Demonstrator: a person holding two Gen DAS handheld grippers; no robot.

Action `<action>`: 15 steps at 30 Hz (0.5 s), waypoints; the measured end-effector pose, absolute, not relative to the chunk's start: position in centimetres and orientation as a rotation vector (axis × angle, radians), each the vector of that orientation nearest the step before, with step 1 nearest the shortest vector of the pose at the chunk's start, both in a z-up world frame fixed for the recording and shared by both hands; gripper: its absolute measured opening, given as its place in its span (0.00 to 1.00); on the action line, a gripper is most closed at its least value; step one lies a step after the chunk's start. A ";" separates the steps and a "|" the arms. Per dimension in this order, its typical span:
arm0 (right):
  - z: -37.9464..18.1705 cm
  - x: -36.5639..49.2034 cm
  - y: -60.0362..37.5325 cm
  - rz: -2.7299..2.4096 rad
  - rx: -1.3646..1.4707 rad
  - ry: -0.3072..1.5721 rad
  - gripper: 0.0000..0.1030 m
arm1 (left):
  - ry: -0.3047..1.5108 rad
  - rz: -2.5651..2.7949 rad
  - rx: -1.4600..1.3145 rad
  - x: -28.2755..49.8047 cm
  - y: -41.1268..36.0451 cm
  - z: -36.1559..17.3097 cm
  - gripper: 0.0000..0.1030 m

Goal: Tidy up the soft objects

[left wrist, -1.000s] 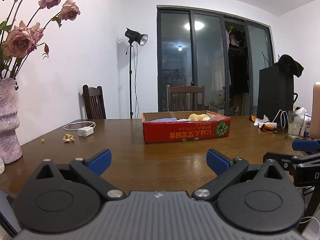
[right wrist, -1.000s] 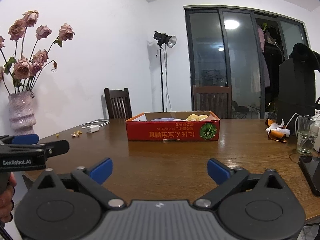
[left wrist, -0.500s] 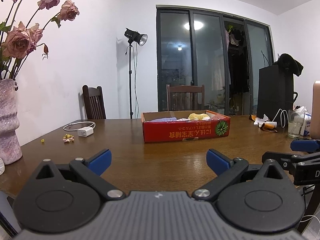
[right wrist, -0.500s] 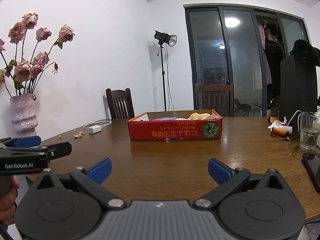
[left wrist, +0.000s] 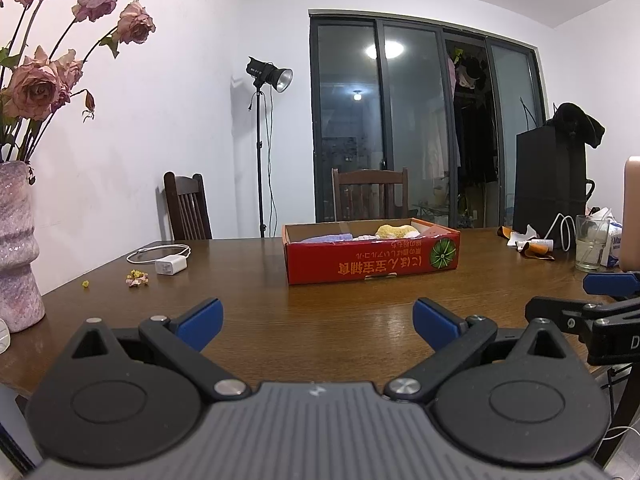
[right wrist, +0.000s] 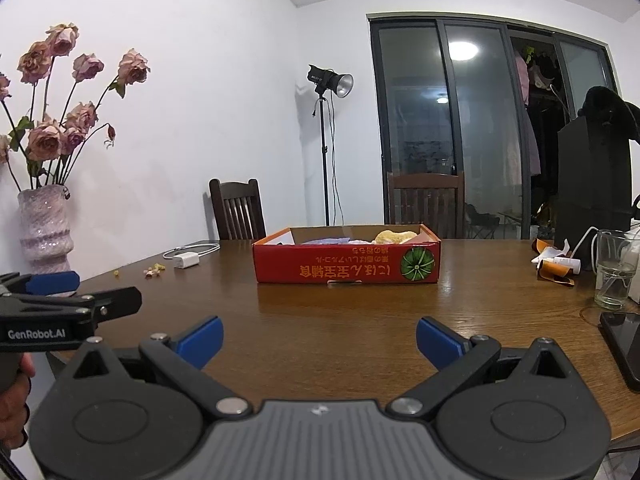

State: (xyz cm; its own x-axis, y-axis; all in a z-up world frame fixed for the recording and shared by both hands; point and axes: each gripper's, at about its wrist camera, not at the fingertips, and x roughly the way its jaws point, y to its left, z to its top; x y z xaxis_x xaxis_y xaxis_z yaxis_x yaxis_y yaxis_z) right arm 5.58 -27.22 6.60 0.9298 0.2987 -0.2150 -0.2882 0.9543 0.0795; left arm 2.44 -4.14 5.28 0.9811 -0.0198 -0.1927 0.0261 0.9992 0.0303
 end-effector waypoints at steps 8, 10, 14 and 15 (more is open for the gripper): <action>6.5 5.6 -27.3 0.304 0.048 0.229 1.00 | 0.194 -0.024 0.032 2.4 -4.1 5.3 1.00; 6.4 5.7 -27.3 0.303 0.047 0.232 1.00 | 0.193 -0.023 0.032 2.4 -4.1 5.3 1.00; 6.3 5.7 -27.3 0.304 0.048 0.232 1.00 | 0.193 -0.024 0.031 2.4 -4.1 5.3 1.00; 6.4 5.7 -27.3 0.304 0.048 0.232 1.00 | 0.193 -0.023 0.032 2.4 -4.1 5.3 1.00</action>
State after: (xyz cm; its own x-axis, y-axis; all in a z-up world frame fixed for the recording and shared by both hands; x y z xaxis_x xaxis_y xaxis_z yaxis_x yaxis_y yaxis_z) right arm 5.74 -27.28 6.36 0.9278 0.3021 -0.2191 -0.2912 0.9532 0.0812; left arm 2.44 -4.13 5.27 0.9811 -0.0195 -0.1923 0.0257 0.9992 0.0295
